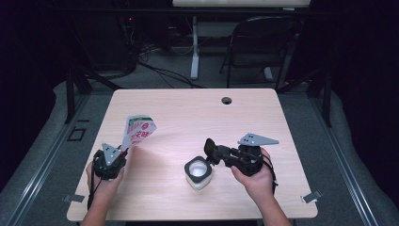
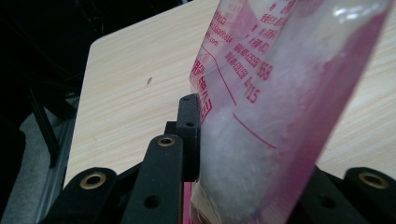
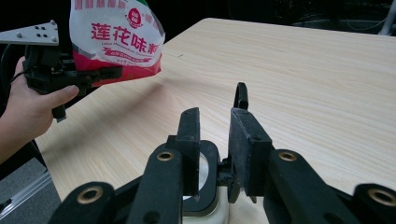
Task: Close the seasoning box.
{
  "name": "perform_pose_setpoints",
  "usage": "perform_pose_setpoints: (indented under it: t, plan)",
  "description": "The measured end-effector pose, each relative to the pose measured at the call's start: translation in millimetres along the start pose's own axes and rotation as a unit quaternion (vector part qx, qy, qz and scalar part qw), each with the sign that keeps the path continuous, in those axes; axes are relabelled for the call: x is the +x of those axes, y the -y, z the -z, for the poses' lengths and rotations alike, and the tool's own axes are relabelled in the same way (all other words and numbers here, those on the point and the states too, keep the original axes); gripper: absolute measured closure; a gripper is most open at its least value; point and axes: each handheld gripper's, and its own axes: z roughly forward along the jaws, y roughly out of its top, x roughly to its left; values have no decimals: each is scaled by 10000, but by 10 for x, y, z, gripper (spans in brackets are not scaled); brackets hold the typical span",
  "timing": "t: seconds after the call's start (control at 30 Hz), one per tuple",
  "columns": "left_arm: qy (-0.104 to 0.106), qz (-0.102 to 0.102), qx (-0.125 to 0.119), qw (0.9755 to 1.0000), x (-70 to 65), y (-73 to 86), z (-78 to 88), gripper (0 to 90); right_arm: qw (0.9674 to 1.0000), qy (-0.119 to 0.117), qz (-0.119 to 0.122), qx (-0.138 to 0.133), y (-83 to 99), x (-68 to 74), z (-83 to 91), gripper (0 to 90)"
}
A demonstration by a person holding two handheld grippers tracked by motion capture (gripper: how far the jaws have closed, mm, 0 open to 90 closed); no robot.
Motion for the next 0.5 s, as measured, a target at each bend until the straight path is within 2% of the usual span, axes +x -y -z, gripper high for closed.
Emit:
perform_pose_setpoints:
  t: [0.17,0.23,0.33,0.5]
  plan:
    - [-106,60,23,9999,46,28,-1,764,10000,39,3,-3,-3,-2,-9,758]
    - [-124,17,47,9999,71,39,6,763,10000,28,8,-6,-9,0,-2,765]
    - [-300,-96,125,9994,95,54,14,763,10000,9,3,-50,-22,5,13,776]
    - [-375,0,221,9991,136,92,-10,762,9999,40,1,-112,-52,-19,49,791]
